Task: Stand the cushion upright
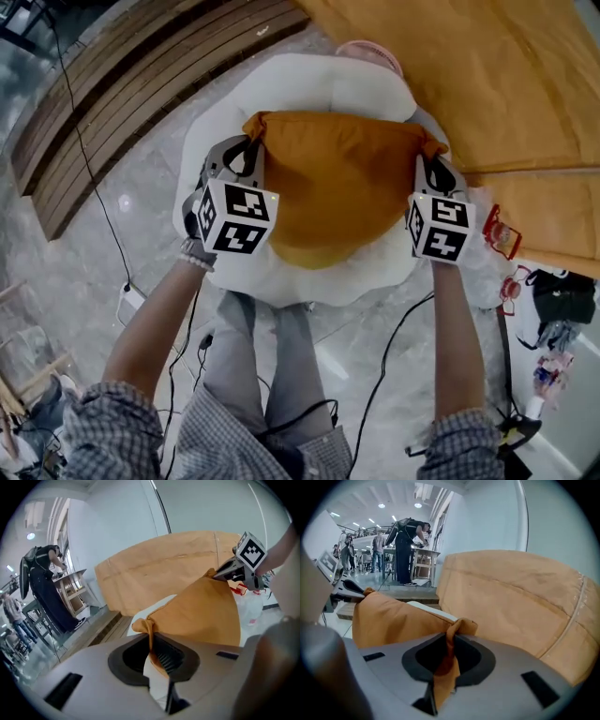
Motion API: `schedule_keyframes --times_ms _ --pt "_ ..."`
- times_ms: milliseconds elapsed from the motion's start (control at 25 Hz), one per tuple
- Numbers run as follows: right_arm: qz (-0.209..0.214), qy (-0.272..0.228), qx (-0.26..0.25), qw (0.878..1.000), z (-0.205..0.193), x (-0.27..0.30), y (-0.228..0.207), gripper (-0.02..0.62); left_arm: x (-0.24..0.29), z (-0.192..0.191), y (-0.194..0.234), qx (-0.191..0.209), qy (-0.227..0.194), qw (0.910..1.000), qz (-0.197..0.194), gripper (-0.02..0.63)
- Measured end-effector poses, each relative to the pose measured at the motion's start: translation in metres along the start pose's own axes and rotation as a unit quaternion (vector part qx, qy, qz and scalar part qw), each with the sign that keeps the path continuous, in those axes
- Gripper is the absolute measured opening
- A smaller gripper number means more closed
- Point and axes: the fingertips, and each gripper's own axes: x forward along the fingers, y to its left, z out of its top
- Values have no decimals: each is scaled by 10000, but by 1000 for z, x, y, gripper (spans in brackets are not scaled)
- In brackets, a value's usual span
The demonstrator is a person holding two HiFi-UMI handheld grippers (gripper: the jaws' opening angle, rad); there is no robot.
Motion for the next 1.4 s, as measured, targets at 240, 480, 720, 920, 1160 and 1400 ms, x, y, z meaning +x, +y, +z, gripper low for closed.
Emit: schedule_keyframes --times_ms 240,480,720,920,1160,1400 --pt "-280 123 64 9995 8 42 -13 67 36 9 13 -72 2 9999 97 32" --pt "-435 -23 319 9985 17 52 -24 121 37 10 28 -492 -156 9987 -50 67" --pt "-423 -111 536 9976 20 31 -24 156 18 1 31 -709 -101 9974 23 71" --pt "-220 -371 455 9980 15 -30 -1 16 -20 1 20 -960 -168 9952 -36 51" --pt "-19 -574 985 9935 13 -123 15 6 -81 32 3 -967 -612 9930 -282 8" --pt "-55 -804 1024 9915 28 -207 23 5 -164 78 -16 -871 -1076 9889 -531 8"
